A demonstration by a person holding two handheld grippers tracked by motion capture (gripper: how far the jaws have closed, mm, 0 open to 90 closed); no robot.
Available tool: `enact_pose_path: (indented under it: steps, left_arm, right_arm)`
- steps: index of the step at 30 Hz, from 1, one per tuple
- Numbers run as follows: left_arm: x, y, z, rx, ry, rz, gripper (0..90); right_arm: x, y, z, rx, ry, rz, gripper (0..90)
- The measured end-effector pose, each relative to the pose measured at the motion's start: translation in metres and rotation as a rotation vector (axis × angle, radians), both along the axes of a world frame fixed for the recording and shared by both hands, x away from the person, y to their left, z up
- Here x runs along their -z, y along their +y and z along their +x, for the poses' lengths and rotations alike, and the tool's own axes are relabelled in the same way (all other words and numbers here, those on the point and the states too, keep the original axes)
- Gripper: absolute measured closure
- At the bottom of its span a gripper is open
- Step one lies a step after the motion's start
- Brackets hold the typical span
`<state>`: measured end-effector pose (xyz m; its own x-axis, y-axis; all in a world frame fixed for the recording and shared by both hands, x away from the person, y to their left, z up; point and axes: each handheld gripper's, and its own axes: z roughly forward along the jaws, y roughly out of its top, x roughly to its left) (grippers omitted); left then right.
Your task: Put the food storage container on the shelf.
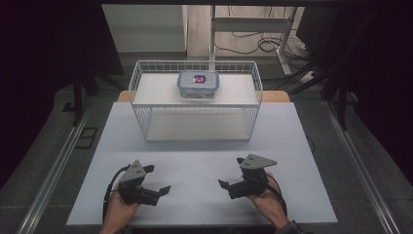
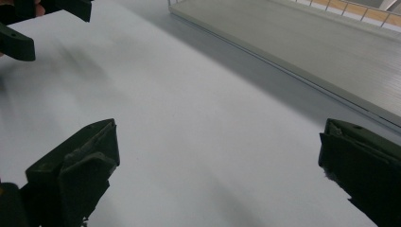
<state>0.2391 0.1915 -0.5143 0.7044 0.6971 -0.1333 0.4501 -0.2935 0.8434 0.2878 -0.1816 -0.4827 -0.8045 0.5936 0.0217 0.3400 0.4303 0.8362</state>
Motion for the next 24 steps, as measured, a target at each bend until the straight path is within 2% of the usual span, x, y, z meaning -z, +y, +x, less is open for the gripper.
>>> enact_pose_path:
  steps: [10,24]
  left_arm:
    - [0.002,0.012,-0.010,-0.025,0.002,0.018,3.5]
    - [0.006,0.037,-0.025,-0.092,0.003,0.042,3.5]
  right_arm:
    - [0.000,-0.014,-0.009,0.017,-0.017,-0.007,0.0]
    - [0.005,-0.039,-0.020,0.063,-0.015,-0.018,0.0]
